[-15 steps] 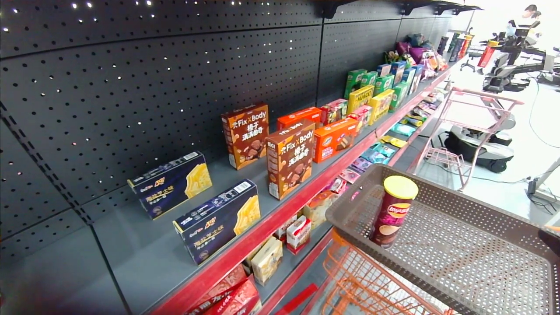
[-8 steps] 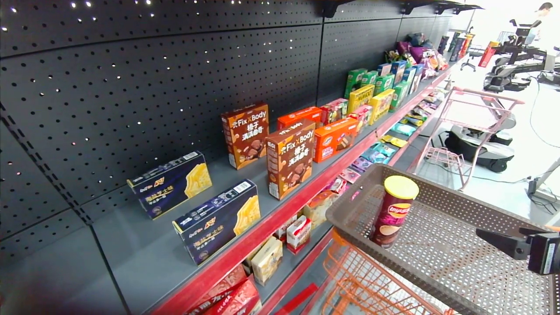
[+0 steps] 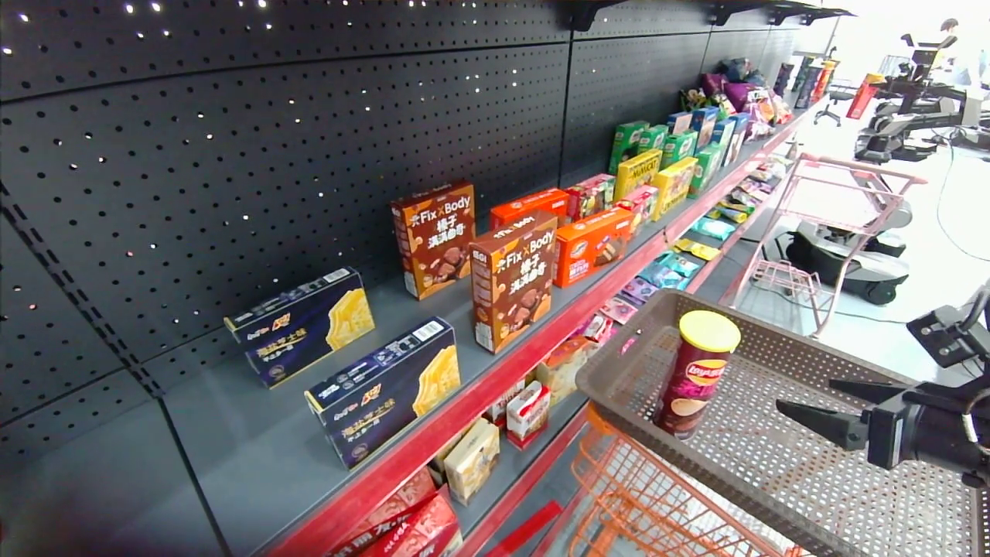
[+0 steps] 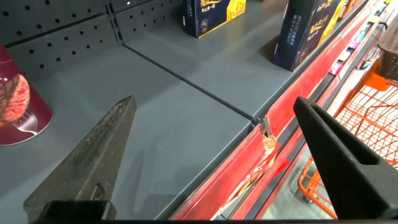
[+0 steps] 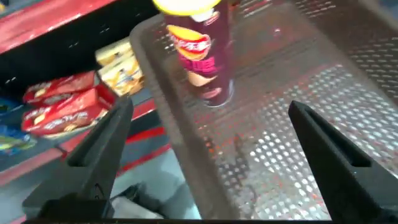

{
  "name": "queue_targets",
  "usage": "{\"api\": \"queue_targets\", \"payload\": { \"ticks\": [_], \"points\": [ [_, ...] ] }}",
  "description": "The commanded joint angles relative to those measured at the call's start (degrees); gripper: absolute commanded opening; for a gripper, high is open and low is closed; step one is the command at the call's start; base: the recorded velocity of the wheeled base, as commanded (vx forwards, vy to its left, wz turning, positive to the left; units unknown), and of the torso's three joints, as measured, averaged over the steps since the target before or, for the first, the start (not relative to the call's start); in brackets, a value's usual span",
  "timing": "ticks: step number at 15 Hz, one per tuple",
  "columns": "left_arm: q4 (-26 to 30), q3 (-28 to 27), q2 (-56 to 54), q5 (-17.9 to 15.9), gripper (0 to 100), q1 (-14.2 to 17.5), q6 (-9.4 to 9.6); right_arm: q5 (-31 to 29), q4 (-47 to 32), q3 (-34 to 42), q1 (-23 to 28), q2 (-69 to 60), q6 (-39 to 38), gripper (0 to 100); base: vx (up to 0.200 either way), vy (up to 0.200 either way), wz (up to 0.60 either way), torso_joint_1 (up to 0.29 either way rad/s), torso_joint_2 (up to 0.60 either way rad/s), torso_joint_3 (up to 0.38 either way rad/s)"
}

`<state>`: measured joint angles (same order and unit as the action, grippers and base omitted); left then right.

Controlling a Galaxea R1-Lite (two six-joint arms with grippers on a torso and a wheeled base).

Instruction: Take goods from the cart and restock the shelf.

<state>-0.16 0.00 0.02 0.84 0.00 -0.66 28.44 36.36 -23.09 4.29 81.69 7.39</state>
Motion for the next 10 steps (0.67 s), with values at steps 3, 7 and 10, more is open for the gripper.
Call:
{"api": "queue_targets", "payload": {
  "ticks": [3,7,10],
  "points": [
    [-0.02,0.00,0.06,0.04,100,0.00,-0.04,1.53,13.91,2.61,-0.25,11.04,0.43,100,0.000,0.000,0.00,0.000,0.00,0.000],
    [-0.02,0.00,0.06,0.04,100,0.00,-0.04,3.73,22.61,2.70,-0.69,17.01,0.26,100,0.000,0.000,0.00,0.000,0.00,0.000],
    [-0.02,0.00,0.06,0.04,100,0.00,-0.04,5.84,27.44,2.43,-0.86,20.88,0.61,100,0.000,0.000,0.00,0.000,0.00,0.000]
  ]
}}
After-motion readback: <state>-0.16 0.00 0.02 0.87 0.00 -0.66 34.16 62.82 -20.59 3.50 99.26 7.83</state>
